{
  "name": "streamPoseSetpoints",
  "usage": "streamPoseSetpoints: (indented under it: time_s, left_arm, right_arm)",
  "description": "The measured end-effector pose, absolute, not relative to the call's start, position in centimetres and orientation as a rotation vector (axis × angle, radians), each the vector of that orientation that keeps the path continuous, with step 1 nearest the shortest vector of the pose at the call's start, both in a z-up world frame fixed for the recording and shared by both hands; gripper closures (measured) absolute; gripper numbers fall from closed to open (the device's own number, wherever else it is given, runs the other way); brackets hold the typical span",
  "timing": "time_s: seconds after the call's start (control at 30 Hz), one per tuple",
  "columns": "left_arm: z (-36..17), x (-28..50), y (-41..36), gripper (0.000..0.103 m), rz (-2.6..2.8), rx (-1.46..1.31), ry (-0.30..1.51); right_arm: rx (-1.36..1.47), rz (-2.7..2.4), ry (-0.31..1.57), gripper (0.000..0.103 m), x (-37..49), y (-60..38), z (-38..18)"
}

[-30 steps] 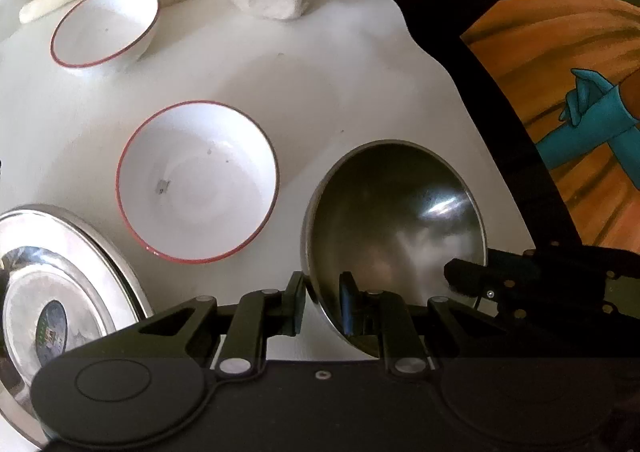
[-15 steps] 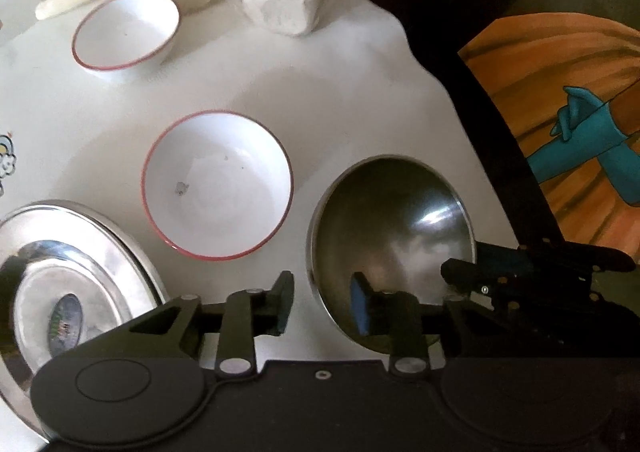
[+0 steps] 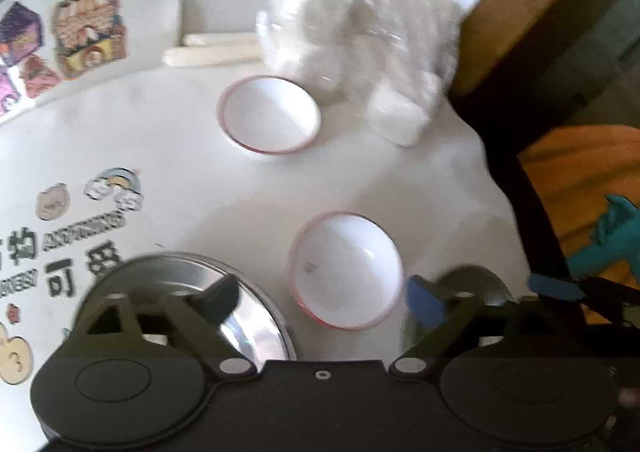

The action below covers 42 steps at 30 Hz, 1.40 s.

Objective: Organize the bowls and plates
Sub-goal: 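Open both grippers and release the steel bowl, then move both grippers to a white red-rimmed bowl and close on its rim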

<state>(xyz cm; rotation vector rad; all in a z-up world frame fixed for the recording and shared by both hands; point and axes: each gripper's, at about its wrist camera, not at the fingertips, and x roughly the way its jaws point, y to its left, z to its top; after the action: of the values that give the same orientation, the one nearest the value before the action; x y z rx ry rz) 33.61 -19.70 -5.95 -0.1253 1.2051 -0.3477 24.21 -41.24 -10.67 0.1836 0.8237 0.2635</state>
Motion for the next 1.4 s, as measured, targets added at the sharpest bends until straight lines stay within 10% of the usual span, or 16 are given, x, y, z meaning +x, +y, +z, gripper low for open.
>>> streamPoseSetpoints:
  time_s: [0.13,0.87,1.23,1.4]
  left_arm:
    - [-6.2,34.4,-19.2,0.001,-0.295,-0.068,1.191]
    - [-10.6,37.6,-22.4,0.001,-0.316,0.237,1.279]
    - [-11.4,37.9,-22.9,0.009,-0.354,0.237,1.297]
    - [-11.5,38.1,-23.0,0.031,-0.378,0.214,1.307]
  right_arm:
    - [0.167,0.299,0.809,0.0,25.7,-40.3,-10.1]
    - [-0.078,0.42,0.908,0.001,31.9,-34.6,-12.5]
    - [-0.063,0.462,0.919,0.032,32.6,-33.8,-13.1]
    - [-0.037,0.472,0.931,0.053,32.8,-33.3,-13.3]
